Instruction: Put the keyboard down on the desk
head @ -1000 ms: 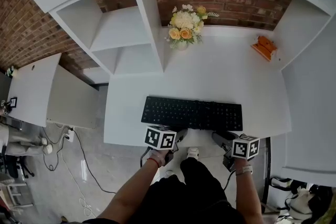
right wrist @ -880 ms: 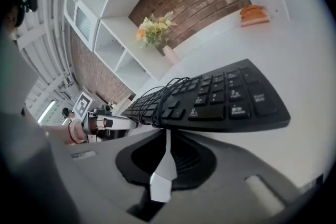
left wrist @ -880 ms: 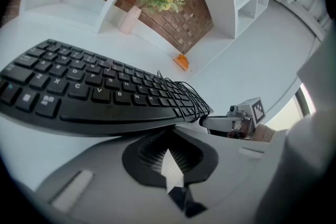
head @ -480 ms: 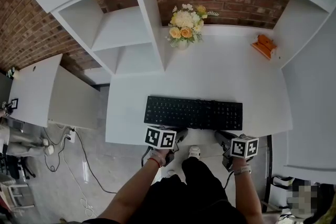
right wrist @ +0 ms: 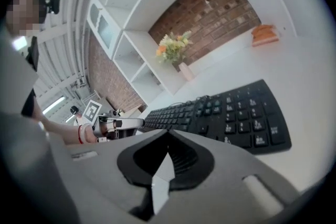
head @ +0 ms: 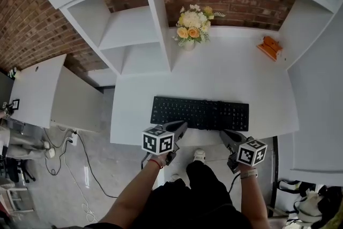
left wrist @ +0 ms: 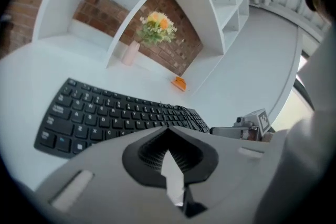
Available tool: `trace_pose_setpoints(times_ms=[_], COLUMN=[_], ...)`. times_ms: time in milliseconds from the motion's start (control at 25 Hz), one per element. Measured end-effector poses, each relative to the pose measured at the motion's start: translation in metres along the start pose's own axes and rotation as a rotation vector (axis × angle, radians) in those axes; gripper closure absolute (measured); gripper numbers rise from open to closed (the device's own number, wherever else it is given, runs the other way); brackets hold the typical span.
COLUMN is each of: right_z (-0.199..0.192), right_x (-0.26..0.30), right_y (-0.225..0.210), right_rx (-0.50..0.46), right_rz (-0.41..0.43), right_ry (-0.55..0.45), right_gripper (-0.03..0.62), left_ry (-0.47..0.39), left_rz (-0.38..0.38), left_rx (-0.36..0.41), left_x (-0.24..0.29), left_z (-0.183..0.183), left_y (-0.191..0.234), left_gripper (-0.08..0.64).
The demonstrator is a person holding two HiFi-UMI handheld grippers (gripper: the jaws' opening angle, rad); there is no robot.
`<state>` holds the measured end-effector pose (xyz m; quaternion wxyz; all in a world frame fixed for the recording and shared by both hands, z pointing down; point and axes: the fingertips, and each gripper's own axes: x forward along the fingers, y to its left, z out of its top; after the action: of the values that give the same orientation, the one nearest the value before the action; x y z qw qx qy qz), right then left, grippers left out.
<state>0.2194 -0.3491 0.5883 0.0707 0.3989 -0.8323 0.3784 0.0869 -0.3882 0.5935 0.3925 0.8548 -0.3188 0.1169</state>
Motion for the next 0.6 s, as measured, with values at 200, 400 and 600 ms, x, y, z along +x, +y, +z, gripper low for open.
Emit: trace_pose_setpoints(times_ms=[200,400,600], right_z=[0.035,0.059,0.072], right_x=[-0.008,-0.020,-0.035], right_y=[0.029,0.057,0.071], right_rx=[-0.211,-0.379,-0.518], right_rz=[0.006,-0.030,-0.130], right_ry=[-0.195,-0.315,-0.357], right_gripper=[0.592,0.592,0.592], left_ry=[-0.161,-0.285,-0.357], left_rz=[0.038,0.012,0.061], left_rx=[0.187,0.276,0.308], left_x=[-0.019,-0.040,-0.064], left_z=[0.024,0.041,0.053], left_y=[-0.010,-0.026,-0.027], left_gripper=[0.560,0.560,0.558])
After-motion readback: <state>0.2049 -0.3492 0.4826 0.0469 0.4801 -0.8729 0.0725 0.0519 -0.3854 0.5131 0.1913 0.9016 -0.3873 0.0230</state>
